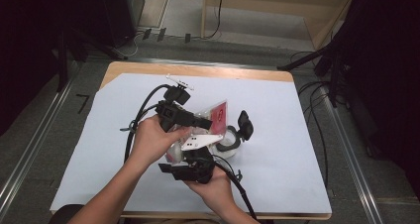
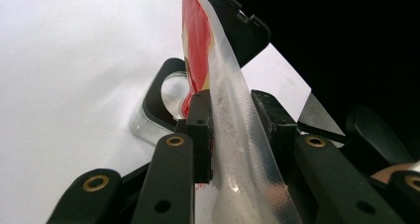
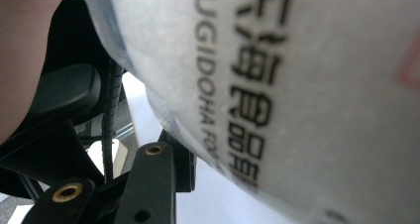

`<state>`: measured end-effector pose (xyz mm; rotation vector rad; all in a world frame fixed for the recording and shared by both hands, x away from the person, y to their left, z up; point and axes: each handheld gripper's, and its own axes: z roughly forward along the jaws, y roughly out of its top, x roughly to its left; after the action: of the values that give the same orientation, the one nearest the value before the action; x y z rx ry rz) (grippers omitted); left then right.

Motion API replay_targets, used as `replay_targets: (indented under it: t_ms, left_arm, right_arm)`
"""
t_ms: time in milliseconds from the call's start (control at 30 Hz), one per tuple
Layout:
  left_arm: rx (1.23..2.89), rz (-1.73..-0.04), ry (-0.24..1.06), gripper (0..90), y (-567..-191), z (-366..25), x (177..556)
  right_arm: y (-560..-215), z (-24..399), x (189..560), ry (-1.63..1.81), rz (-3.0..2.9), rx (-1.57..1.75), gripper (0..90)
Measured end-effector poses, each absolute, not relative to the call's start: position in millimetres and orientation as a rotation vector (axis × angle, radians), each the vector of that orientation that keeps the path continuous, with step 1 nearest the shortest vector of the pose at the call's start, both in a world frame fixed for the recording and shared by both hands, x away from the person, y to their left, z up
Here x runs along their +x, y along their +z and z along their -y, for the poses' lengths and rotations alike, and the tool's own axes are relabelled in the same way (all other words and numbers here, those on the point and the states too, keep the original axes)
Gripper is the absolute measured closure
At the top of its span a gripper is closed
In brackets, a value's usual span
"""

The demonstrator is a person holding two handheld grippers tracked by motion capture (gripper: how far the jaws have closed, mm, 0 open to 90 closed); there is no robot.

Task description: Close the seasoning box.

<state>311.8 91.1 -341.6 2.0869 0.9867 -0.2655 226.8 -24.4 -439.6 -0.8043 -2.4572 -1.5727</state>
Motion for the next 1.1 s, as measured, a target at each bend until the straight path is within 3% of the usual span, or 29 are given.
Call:
replay_targets:
  t_ms: [1100]
  left_arm:
    - [2.099,-0.992,-0.252,72.0,-341.3,-92.0,311.7]
  right_arm:
    - [-439.7,23.0,226.9,-1.569,2.449,-0.808,62.8]
